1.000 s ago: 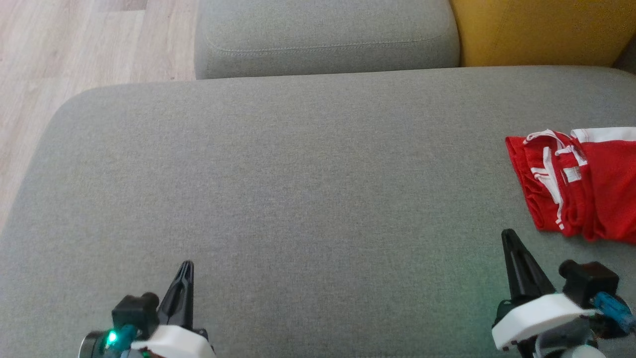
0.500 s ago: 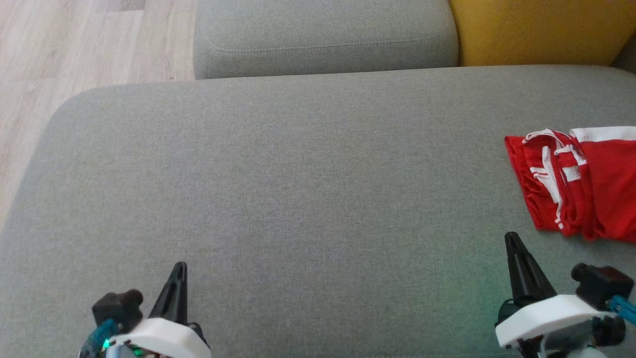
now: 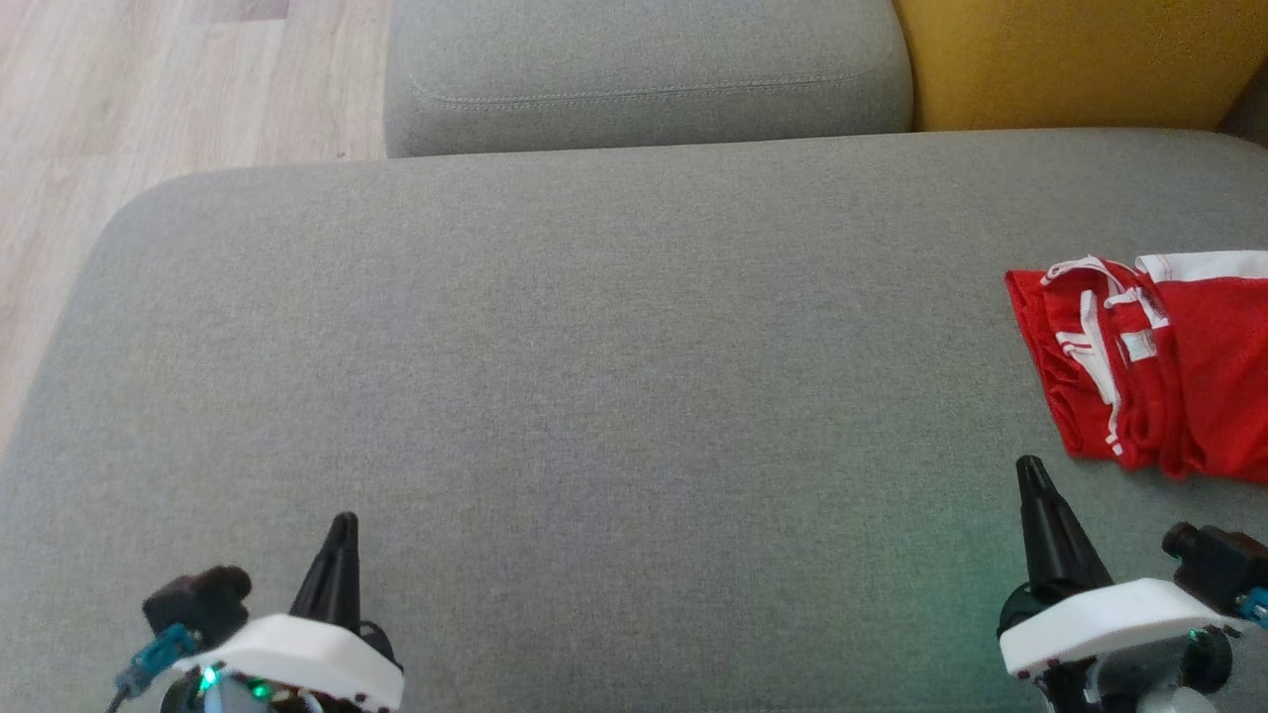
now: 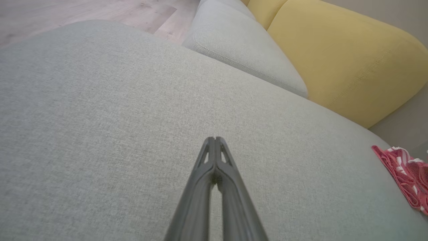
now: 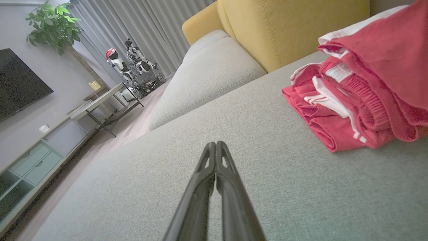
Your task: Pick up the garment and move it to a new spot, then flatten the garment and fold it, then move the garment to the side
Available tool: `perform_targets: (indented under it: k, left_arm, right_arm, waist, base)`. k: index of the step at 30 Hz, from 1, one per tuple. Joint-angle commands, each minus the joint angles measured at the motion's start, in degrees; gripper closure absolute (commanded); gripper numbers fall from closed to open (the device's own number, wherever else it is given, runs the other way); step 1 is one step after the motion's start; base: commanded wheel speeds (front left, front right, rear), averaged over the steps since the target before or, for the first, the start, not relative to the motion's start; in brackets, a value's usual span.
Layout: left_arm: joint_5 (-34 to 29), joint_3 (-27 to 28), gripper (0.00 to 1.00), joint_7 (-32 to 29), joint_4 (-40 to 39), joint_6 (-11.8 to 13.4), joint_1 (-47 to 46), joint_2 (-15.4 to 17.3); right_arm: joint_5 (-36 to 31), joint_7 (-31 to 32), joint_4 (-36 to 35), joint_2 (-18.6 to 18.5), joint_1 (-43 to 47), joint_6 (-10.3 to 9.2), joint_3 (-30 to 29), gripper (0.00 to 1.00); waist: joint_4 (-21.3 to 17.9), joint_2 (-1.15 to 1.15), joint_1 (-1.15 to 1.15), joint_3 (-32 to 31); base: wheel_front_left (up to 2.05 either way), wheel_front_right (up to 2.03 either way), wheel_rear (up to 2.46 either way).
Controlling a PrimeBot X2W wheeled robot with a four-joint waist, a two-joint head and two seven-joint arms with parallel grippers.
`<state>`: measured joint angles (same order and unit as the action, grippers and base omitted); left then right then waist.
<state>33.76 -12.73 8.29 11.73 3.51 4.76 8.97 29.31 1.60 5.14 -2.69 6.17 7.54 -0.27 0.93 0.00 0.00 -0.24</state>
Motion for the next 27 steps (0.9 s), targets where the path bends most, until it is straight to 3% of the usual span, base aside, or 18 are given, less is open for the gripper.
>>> perform_targets:
  k: [1,27]
  left_arm:
    - [1.82,1.56,1.00,-0.24,-1.44,-0.57,-3.28,0.42]
    - [17.63,5.78,1.00,-3.72,-0.52,-3.40,-5.28,-0.94]
  right_arm:
    - [2.21,0.08,-1.44,-1.01,-3.30,-0.01,-0.04,1.00]
    - [19.39,0.66,1.30,-1.43,-5.67,-0.02,-0.83,1.00]
  waist:
    - [-0.02,0.00,0.00,0.01]
    - [-0.27,0.00,0.00,0.12]
  base:
    - [0.00,0.00,0.00]
    - [0.00,0.00,0.00]
